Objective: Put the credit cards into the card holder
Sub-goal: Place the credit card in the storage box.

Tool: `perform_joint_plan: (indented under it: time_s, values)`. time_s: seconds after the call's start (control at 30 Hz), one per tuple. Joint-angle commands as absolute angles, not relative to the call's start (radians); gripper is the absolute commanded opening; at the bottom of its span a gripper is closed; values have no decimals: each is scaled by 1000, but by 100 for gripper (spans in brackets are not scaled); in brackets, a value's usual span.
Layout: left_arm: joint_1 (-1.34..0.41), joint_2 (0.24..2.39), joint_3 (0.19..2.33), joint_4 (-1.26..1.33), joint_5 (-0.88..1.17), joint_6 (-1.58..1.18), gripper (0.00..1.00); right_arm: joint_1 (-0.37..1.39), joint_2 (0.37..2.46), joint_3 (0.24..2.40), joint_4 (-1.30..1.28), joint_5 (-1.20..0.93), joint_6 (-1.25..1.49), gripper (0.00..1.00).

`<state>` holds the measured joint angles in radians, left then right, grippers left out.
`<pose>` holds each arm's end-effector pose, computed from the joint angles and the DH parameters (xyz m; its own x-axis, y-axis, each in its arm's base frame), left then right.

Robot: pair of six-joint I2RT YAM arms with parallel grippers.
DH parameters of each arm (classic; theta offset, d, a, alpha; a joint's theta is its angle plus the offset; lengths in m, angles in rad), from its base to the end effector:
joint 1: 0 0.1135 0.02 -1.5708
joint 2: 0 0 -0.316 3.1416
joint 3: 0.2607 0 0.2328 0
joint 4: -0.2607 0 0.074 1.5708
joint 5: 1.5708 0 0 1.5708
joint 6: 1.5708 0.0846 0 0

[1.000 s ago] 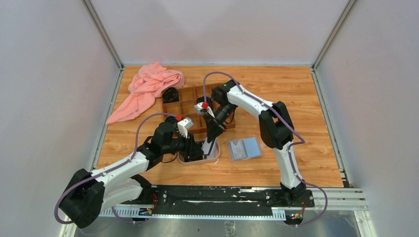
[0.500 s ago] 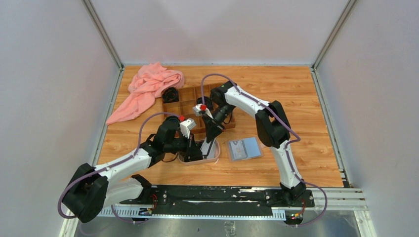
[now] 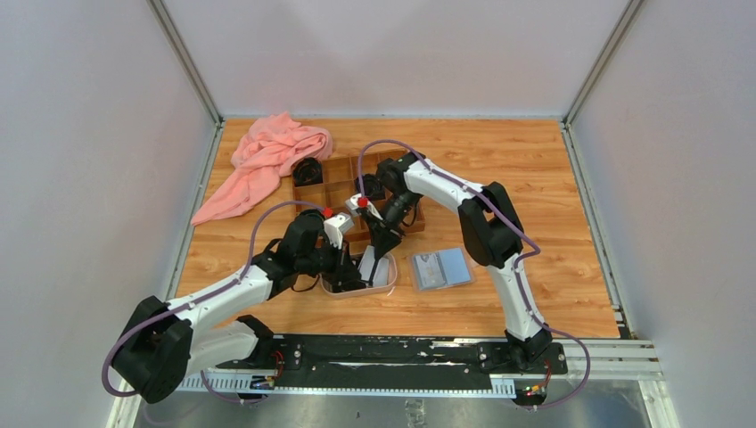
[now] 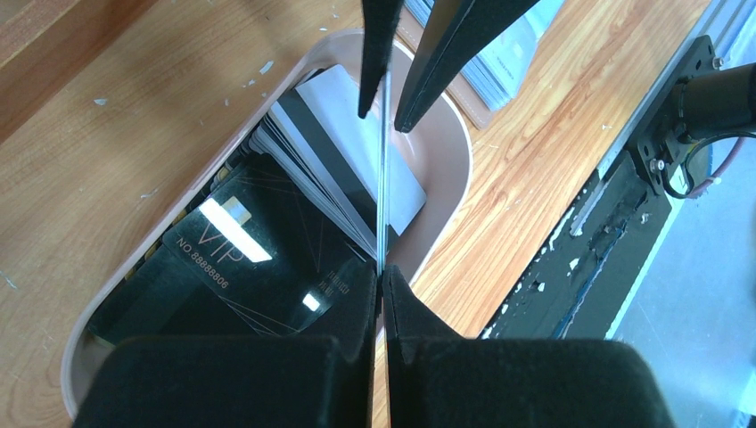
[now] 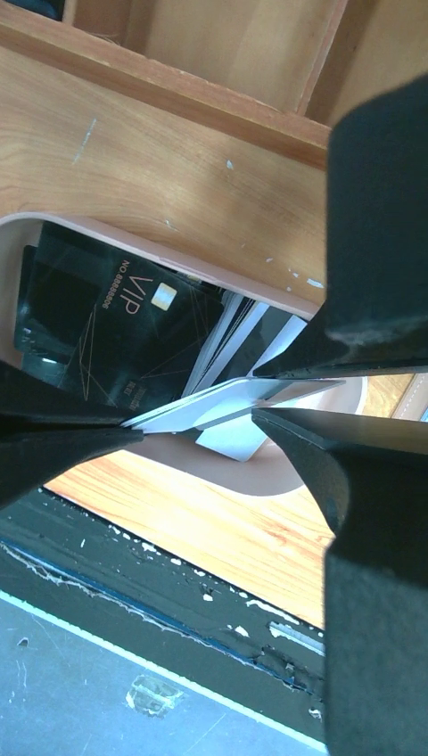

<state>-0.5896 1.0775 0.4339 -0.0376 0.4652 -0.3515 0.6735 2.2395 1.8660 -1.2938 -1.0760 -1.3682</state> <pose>0.1472 -0.1442 0.2106 -0.7622 0.1397 -0.6321 0.5583 0.6360 -0.5327 0.2945 0.3303 0.2216 0.0686 -0.5403 -0.8387 -0.8084 -0.5228 0.2706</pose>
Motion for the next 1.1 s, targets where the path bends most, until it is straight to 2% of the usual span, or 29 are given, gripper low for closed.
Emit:
perform_joint_plan:
  time_s: [0.0,0.23,0.47,0.7,1.07]
  values:
    - [-580,1101,440,-82,433,-346,0,677,2210,1832,-1251,-1048,-1324,22]
    - [-580,1137,432,-64,432,-371,0,656,2195,1817,-1230,-1073,-1297,30]
    - [-581,1169,419,-20,436,-400,0,645,2185,1784,-1211,-1078,-1277,31]
    - [-580,1099,387,-7,419,-410,0,603,2202,1807,-1175,-1094,-1120,52]
    - [-580,954,334,15,400,-412,0,540,2168,1773,-1113,-1222,-902,55]
